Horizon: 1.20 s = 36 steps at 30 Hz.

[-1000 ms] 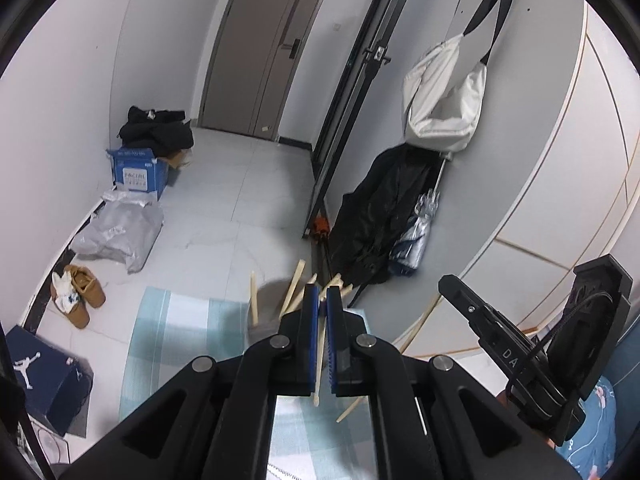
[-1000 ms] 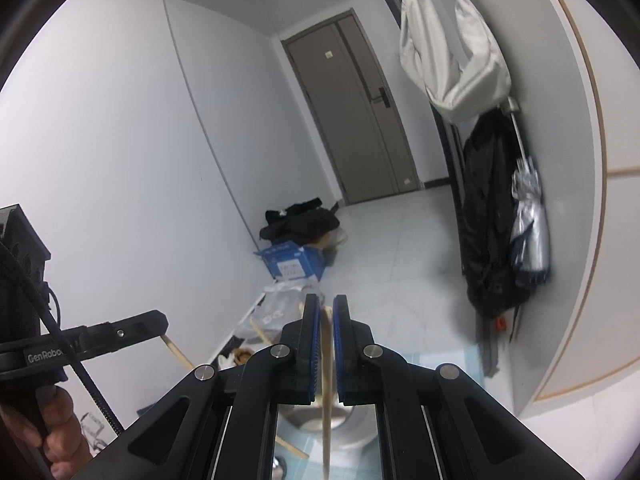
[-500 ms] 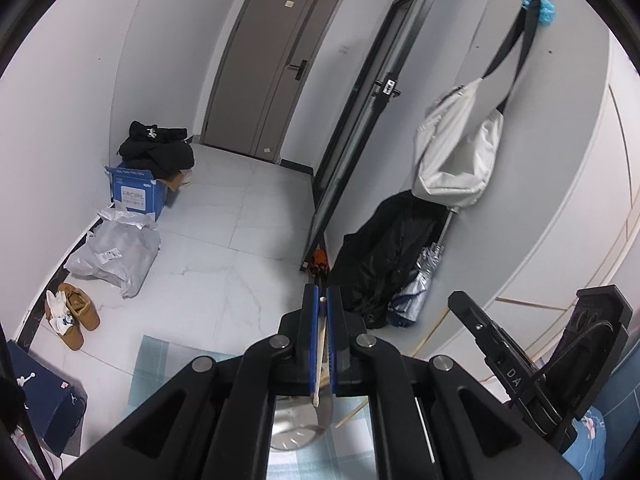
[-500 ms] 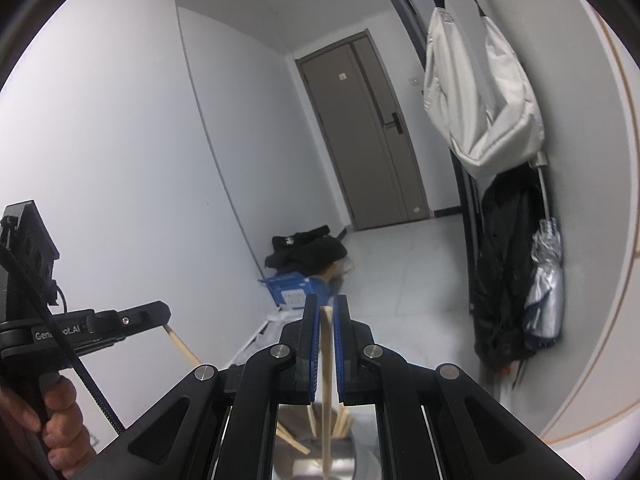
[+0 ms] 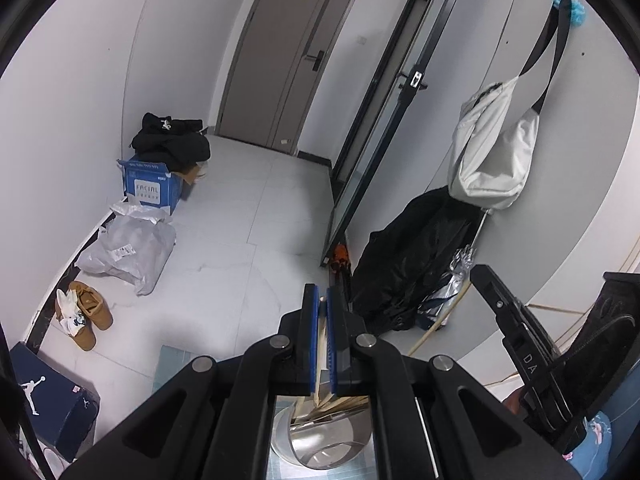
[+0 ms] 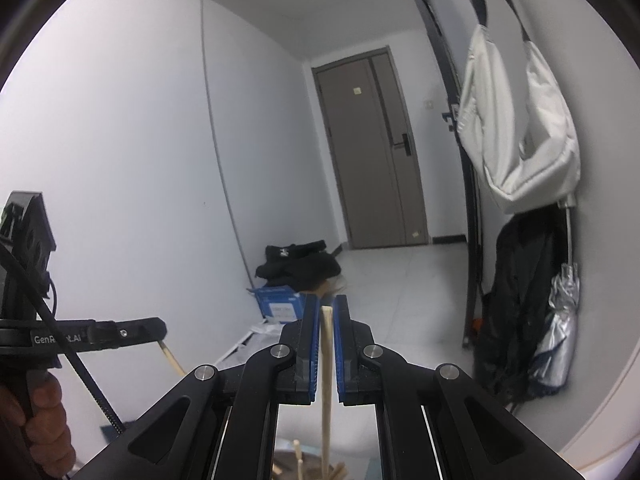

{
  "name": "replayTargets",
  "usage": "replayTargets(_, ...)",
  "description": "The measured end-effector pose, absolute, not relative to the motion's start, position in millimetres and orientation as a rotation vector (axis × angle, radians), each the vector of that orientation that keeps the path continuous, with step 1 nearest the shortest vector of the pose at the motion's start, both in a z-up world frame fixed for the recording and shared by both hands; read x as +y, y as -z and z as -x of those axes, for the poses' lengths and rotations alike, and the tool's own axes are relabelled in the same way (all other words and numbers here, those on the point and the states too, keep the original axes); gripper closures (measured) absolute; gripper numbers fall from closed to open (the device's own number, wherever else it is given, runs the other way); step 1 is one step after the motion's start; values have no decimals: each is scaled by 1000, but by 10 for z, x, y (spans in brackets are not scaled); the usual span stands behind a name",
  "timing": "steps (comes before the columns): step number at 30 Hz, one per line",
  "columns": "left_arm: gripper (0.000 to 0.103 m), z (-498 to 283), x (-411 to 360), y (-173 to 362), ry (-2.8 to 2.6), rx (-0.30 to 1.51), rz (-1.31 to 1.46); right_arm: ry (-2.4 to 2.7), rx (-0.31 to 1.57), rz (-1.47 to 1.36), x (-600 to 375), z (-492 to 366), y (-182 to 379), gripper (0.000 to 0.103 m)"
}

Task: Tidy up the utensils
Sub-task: 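Lower the chopsticks into the holder with both grippers, then open both grippers to release the chopsticks into the holder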

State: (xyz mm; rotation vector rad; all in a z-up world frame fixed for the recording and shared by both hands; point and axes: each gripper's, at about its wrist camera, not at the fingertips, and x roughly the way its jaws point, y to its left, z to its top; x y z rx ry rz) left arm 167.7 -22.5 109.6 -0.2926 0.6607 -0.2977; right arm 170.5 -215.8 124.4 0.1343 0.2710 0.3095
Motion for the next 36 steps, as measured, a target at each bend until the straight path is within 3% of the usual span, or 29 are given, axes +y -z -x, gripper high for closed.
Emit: replayTargets(36,102,-1805,-548,-437,352,826,156,-404,431,-122,-2088,-1781,-361,97)
